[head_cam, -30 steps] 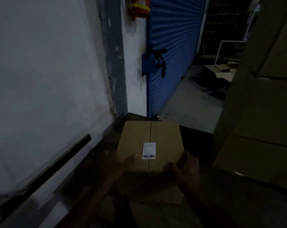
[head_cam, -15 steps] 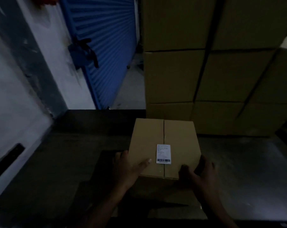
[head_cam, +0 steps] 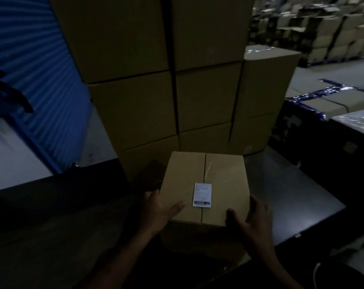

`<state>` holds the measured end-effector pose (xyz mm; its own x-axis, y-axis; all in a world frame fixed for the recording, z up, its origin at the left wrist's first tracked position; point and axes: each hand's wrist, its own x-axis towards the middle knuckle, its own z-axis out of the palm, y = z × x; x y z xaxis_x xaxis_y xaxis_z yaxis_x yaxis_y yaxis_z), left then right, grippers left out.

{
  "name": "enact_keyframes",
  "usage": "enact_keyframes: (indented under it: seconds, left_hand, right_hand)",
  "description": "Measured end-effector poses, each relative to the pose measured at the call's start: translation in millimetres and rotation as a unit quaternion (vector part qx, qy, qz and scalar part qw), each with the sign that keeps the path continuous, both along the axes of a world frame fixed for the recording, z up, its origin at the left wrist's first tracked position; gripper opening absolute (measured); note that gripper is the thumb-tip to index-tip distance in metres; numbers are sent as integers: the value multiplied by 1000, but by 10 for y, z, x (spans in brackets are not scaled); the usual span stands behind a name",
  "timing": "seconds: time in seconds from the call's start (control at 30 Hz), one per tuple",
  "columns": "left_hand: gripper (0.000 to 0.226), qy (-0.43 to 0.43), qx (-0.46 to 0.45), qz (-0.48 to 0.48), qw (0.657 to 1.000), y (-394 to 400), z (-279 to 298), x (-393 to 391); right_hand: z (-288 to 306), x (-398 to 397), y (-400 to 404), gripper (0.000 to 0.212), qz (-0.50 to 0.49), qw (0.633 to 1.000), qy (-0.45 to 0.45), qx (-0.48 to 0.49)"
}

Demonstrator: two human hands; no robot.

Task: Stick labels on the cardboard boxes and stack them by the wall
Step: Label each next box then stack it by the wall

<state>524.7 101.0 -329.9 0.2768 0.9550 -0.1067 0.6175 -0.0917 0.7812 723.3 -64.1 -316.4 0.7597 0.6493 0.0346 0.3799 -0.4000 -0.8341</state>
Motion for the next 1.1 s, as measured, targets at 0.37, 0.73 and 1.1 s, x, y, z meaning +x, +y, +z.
enact_keyframes:
  seconds: [0.37,0.73,1.1]
  left_hand:
    - [84,-51,3,-109,993,175,-44,1148]
    - [110,-21,-33,-192,981,543,60,2024]
    - [114,221,189,-214,932,50,208,2601]
  right_hand:
    - [-113,710,-69,73,-152,983,-94,-51]
    - [-98,1294,48,27,4,923,-364,-121]
    - [54,2155,404,31,91,950,-281,-98]
